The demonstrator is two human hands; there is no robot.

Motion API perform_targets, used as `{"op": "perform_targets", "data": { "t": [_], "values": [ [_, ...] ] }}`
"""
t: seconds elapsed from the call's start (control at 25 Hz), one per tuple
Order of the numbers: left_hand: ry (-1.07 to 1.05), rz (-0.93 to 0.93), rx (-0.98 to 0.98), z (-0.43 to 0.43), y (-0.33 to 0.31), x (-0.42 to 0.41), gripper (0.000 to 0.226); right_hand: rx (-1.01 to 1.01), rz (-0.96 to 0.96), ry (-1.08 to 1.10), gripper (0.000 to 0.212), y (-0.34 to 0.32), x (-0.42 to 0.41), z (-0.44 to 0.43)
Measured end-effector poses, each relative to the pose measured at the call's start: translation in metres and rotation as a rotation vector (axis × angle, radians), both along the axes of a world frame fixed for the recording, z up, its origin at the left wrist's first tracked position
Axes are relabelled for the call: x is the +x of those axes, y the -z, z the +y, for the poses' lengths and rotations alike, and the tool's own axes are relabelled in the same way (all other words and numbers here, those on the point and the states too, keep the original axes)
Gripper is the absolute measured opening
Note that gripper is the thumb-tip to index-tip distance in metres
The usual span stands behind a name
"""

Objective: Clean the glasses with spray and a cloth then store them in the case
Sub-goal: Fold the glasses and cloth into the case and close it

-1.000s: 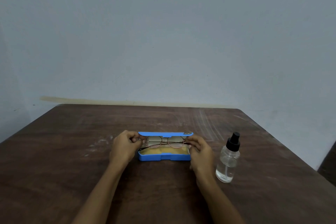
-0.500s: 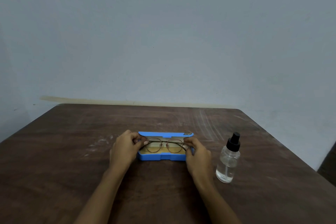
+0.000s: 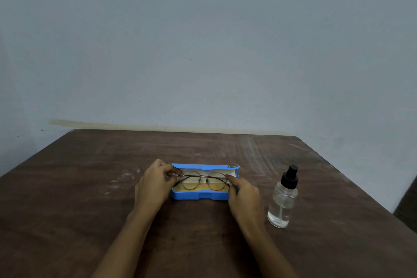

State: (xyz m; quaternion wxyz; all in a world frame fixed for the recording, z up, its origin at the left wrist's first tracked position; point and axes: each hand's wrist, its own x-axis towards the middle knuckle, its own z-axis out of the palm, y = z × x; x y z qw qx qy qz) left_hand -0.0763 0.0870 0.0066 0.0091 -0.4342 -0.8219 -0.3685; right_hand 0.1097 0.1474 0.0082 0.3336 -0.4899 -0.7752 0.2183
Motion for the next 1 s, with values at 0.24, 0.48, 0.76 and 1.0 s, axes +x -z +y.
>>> {"op": "perform_targets", "data": {
  "t": [0.24,0.48,0.76,1.0],
  "values": [
    [-0.016,0.015,0.098,-0.004,-0.002,0.006,0.013,0.012,0.026,-0.006,0.032,0.000,-0.001,0.002],
    [-0.004,0.034,0.086,-0.007,-0.004,0.006,0.008,0.061,-0.031,-0.026,0.033,0.000,0.000,0.002],
    [0.020,0.144,-0.008,-0.009,-0.004,0.007,0.014,0.111,-0.215,-0.047,0.029,0.000,0.000,-0.003],
    [0.023,0.037,-0.007,-0.010,-0.005,0.005,0.012,0.143,-0.207,-0.034,0.030,-0.003,0.002,-0.004]
  ]
}}
